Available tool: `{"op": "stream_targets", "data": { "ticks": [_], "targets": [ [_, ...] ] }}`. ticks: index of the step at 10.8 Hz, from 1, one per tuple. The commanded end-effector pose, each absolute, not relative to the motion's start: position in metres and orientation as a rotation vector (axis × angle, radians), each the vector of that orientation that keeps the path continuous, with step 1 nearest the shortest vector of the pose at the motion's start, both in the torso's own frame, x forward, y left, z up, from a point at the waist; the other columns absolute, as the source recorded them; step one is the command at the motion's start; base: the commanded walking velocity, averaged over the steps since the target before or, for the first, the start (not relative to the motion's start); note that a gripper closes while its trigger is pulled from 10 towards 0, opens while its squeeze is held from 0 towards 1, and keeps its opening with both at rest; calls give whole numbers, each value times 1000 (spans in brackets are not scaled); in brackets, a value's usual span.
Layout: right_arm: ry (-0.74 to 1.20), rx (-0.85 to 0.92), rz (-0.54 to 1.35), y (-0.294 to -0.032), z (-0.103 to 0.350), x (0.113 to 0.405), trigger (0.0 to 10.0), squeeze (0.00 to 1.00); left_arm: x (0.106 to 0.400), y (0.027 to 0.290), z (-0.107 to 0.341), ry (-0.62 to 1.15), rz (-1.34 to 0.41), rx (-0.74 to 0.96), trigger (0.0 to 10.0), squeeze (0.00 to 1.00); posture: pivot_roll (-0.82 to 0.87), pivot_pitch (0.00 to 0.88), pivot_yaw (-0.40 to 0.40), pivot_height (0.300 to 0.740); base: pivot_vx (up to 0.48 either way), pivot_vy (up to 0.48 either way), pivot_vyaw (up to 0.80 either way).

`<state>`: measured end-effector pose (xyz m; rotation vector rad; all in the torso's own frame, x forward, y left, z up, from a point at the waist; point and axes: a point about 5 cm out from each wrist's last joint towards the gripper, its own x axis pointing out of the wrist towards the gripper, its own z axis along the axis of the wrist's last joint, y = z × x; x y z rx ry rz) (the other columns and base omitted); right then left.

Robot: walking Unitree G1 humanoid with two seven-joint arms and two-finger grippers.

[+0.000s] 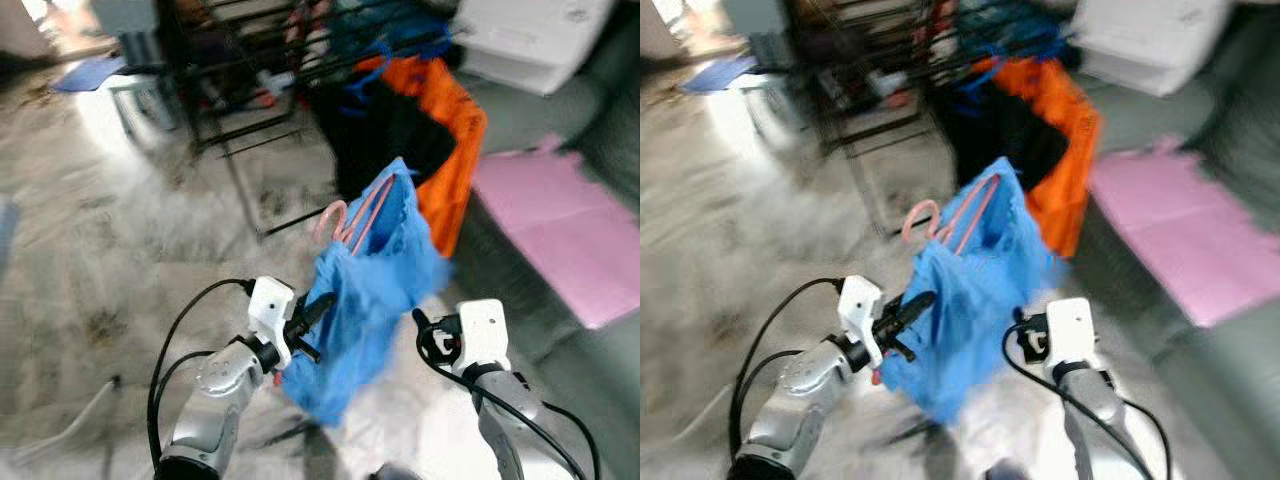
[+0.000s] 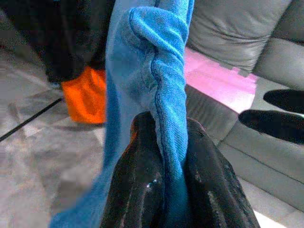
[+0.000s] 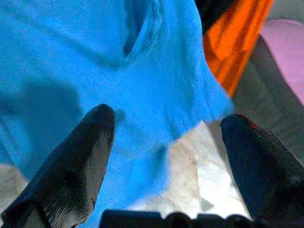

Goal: Hang hanger

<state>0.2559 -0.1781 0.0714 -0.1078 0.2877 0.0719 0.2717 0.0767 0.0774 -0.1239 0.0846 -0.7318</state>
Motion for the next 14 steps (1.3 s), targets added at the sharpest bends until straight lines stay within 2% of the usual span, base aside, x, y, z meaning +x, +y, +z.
{"op": "stream_targets", "data": {
  "ticks": [1, 5, 8, 10, 11, 14],
  "targets": [
    [286, -108, 64, -179, 73, 255, 10000, 0, 271, 76, 83, 56, -741, -112, 10000, 0, -160, 108, 82, 740, 0, 0, 0],
    [286, -110, 75, -176, 72, 253, 10000, 0, 270, 81, 80, 65, -731, -87, 10000, 0, -155, 121, 81, 740, 0, 0, 0],
    [274, -179, 74, -187, 78, 258, 10000, 0, 268, 105, 73, 103, -758, 40, 10000, 0, -144, 138, 77, 740, 0, 0, 0],
    [277, -272, 74, -210, 89, 274, 10000, 0, 256, 118, 69, 141, -939, 202, 10000, 0, -138, 138, 80, 740, 0, 0, 0],
    [300, -379, 145, -215, 90, 278, 10000, 0, 256, 123, 70, 157, -973, 229, 10000, 0, -137, 136, 81, 740, 0, 0, 0],
    [339, -449, 273, -222, 93, 282, 10000, 0, 254, 122, 84, 126, -1075, 258, 10000, 0, -131, 137, 87, 740, 0, 0, 0]
  ]
}}
